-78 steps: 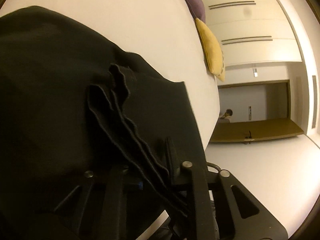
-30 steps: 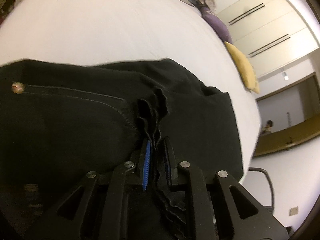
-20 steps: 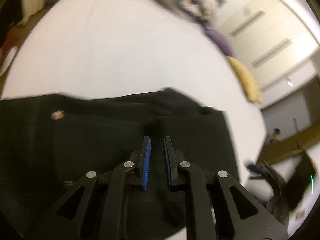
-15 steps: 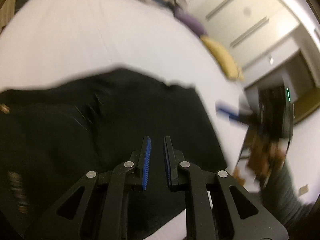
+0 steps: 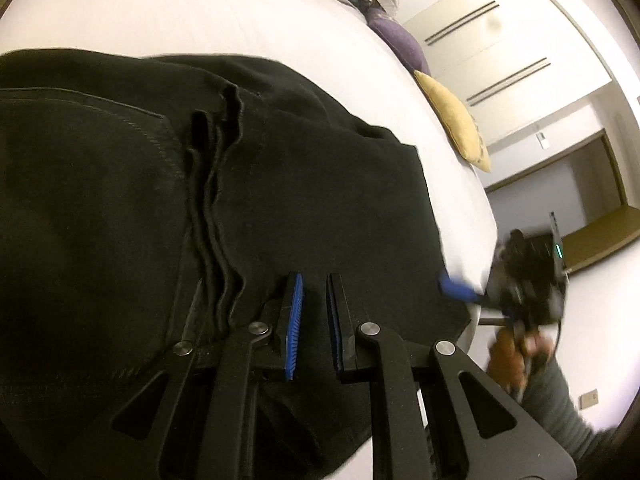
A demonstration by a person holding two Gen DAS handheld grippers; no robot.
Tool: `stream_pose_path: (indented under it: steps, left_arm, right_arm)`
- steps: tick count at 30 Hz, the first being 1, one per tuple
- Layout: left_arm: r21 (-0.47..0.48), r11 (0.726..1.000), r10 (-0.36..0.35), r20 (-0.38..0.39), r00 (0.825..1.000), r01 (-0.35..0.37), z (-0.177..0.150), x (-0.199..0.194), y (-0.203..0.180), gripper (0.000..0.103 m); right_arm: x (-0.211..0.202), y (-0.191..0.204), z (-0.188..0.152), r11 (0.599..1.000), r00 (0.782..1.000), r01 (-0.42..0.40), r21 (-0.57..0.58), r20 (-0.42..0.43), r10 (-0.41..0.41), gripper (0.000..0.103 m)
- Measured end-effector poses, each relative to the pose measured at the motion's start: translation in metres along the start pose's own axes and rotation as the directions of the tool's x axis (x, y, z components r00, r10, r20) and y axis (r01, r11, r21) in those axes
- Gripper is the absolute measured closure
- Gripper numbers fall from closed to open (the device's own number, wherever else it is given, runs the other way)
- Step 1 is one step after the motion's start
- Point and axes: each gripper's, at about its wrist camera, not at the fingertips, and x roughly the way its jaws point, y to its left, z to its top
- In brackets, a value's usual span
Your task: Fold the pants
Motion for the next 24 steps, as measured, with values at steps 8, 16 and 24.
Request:
stream_pose_path:
  steps: [8,16,24]
  left_arm:
    - [-0.108,0.994,0.049,0.186,0.981,-0.029,-0.055,-0.107,0.016,0.065]
    - [-0.522,0.833,0.089,0.449,0.889,0.18,-0.128,-0.205,0.125,0.004]
    - [-0.574,0.772,0.083,0.517,0.852,0.274,-0.124,-0.207,0.176,0.004]
  right_arm:
    - [-0.023,0.052,-0.032,0.976,0.946,-0.218,0.013,0.248,0.208,0.034]
    - [0.052,0.103,0.005,0.932,0.914,-0.363,-0.009,0.19,0.358,0.034]
    - [0.08,0.131,0.0,0.927,0.921,-0.375,-0.027,0.105,0.376,0.034]
